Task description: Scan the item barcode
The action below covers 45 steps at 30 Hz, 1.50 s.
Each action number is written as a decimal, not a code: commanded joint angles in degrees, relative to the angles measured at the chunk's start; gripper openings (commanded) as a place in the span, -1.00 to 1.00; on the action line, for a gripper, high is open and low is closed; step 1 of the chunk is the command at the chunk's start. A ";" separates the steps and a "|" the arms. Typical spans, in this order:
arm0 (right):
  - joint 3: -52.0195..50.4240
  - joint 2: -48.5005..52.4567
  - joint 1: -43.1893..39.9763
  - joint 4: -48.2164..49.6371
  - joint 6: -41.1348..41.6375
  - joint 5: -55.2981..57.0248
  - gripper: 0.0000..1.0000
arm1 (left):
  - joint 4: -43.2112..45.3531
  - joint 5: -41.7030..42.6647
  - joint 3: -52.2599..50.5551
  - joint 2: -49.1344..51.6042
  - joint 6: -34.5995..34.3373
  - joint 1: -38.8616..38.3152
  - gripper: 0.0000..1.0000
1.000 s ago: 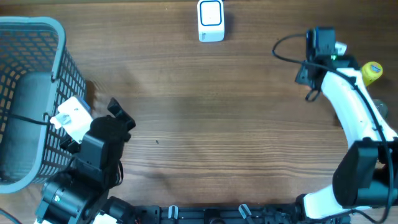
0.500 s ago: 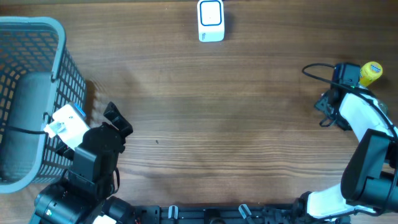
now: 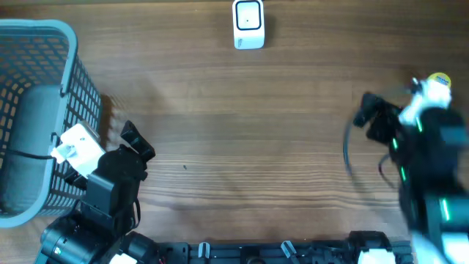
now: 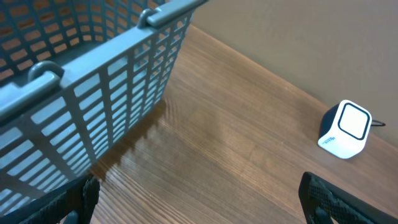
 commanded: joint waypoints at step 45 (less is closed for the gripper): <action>-54.80 -43.74 3.80 47.01 -11.26 -4.48 1.00 | 0.17 -1.97 -0.26 -0.11 -0.92 -0.20 1.00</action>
